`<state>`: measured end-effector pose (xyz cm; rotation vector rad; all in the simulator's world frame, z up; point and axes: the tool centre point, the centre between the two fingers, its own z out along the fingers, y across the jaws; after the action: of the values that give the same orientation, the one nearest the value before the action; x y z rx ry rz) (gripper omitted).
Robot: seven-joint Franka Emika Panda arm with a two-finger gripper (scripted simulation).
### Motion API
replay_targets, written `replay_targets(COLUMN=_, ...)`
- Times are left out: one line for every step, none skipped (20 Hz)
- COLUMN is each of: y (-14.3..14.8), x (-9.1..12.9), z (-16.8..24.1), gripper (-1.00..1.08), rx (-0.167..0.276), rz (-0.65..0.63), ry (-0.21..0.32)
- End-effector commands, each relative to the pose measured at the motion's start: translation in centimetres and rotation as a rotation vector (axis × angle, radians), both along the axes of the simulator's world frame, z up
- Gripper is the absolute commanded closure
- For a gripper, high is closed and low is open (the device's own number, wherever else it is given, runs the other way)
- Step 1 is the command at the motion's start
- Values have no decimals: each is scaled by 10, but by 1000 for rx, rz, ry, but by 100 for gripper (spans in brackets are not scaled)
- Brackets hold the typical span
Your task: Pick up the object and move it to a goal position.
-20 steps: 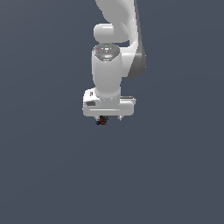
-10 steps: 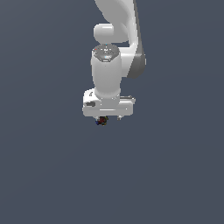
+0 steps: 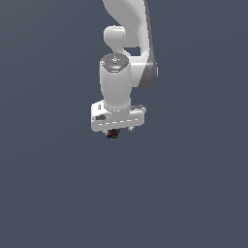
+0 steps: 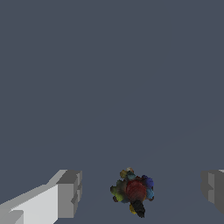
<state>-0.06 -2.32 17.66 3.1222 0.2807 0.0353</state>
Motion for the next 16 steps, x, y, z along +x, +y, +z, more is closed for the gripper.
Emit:
replay_targets(y=-3, x=-4, z=-5, gripper=-92, rx=-2, rz=50, ry=2)
replay_targets(y=-4, x=-5, z=-7, gripper=-92, rx=-3, rz=73, ry=2)
replay_targets(y=-5, x=-7, z=-10, gripper=-92, rx=-4, rz=97, ry=3)
replay_targets(y=-7, x=-9, z=-12, gripper=-92, rx=-5, rz=122, ry=4)
replay_targets(y=-8, x=-11, z=-15, gripper=-92, rx=-6, rz=147, ry=5)
replay_targets(y=-9, x=-13, z=-17, gripper=-92, rx=-7, rz=173, ry=6)
replay_targets(y=-11, x=-15, z=-19, gripper=-92, rx=-8, rz=198, ry=7)
replay_targets(y=-12, x=-17, z=-22, gripper=-92, rx=-9, rz=223, ry=7)
replay_targets(y=-13, x=-19, z=-24, gripper=-92, rx=-10, rz=249, ry=8)
replay_targets(y=-14, x=-20, z=-26, gripper=-92, rx=-10, rz=274, ry=9)
replay_targets(y=-15, x=-22, z=-29, gripper=-92, rx=-11, rz=299, ry=10)
replay_targets(y=-16, x=-24, z=-31, gripper=-92, rx=-12, rz=325, ry=11)
replay_targets(y=-18, x=-26, z=-33, gripper=-92, rx=-12, rz=350, ry=12)
replay_targets(y=-19, x=-29, z=-36, gripper=-92, rx=-13, rz=376, ry=12)
replay_targets(y=-20, x=-31, z=-38, gripper=-92, rx=-13, rz=401, ry=13)
replay_targets(y=-21, x=-33, z=-40, gripper=-92, rx=-14, rz=427, ry=14)
